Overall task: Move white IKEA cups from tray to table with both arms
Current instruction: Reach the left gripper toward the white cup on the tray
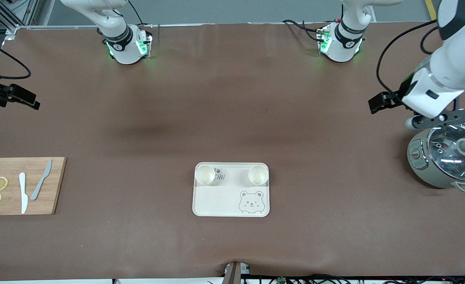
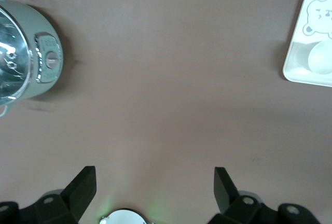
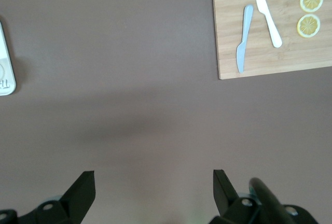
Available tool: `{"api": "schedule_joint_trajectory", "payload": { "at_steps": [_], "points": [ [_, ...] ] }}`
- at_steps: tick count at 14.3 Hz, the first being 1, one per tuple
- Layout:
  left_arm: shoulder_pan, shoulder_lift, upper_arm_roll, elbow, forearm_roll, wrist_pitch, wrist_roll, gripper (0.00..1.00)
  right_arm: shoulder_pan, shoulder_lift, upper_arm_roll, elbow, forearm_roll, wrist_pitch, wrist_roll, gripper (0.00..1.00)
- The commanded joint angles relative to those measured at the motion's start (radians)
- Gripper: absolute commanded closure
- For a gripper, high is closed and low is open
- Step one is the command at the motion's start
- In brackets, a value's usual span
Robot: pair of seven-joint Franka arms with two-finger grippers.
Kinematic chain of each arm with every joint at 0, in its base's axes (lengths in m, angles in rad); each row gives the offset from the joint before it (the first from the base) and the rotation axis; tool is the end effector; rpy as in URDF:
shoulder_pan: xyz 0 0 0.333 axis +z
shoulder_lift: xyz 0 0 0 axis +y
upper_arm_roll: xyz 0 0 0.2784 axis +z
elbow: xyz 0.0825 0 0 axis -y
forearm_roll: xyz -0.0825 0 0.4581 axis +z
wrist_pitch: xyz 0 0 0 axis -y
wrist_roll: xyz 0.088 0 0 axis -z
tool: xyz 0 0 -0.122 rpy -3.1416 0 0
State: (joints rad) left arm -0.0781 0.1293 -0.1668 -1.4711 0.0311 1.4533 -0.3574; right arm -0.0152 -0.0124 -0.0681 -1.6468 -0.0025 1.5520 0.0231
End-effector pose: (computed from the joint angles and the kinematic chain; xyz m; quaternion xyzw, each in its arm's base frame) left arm 0.6298 -0.1478 0.5348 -0.9957 -0.0567 0.0679 0.0261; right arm 0.6169 -0.0520 0.5368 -0.9977 0.0531 0.0412 0.0004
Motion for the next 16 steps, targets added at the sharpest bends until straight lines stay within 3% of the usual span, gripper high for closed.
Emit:
{"api": "schedule_joint_trajectory", "payload": {
  "at_steps": [1,4,16],
  "points": [
    [-0.031,0.015,-0.007,-0.009,0.003,0.008,-0.018,0.00,-0.019,0.014,0.014,0.012,-0.005,-0.010,-0.006,0.00],
    [-0.051,0.036,-0.007,-0.046,-0.045,0.100,-0.038,0.00,-0.014,0.020,0.014,0.013,-0.005,-0.009,-0.008,0.00],
    [-0.267,0.282,-0.003,-0.051,-0.037,0.443,-0.569,0.00,-0.009,0.077,0.016,0.012,-0.005,-0.013,-0.003,0.00]
  ]
}}
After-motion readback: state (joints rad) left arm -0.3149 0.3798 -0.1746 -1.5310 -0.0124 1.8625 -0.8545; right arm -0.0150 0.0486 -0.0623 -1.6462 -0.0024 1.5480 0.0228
